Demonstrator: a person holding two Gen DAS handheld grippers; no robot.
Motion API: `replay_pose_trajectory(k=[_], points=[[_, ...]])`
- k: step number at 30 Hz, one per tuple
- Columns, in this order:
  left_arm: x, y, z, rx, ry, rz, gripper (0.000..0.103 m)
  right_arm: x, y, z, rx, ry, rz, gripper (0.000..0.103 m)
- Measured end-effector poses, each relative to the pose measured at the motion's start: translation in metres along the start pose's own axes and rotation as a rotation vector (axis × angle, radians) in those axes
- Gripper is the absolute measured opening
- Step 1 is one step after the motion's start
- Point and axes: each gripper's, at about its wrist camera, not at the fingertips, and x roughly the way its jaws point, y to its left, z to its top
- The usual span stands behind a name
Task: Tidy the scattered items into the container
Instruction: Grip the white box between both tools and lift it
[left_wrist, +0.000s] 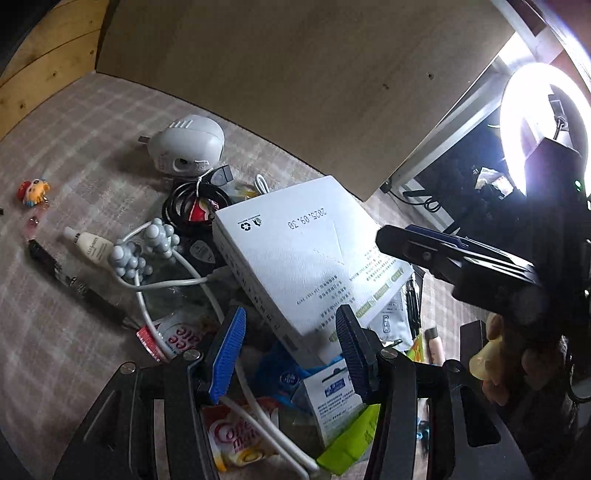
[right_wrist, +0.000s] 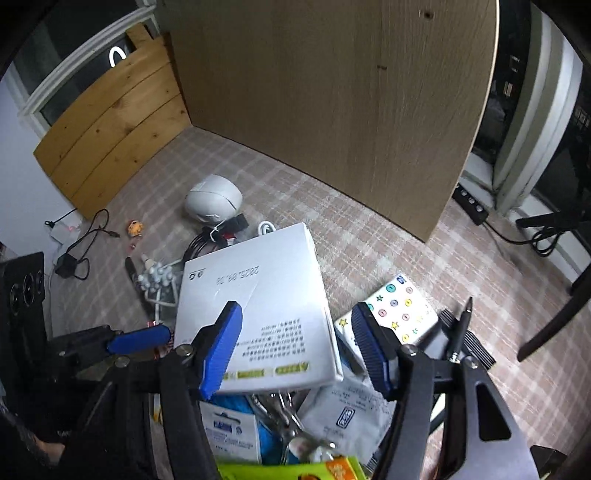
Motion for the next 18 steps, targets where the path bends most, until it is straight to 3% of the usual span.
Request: replay_pose_trajectory(k=[7,10,18], points=[[0.008,0.001,0.005,-0.013,0.008,-0.018,0.048,0.025,-0.004,0.004,0.021,0.057,0.033,0.061],[0.011,-0.002,0.007,-0.004,0.013,-0.024,0.048,0.03,-0.004,0.002,0.042,0.061,0.068,0.061],[0.009,-0.012,0.006,0.022,0.012,-0.015,0.052,0.019,-0.001,-0.006,0.062,0.034,0.053,0.06]])
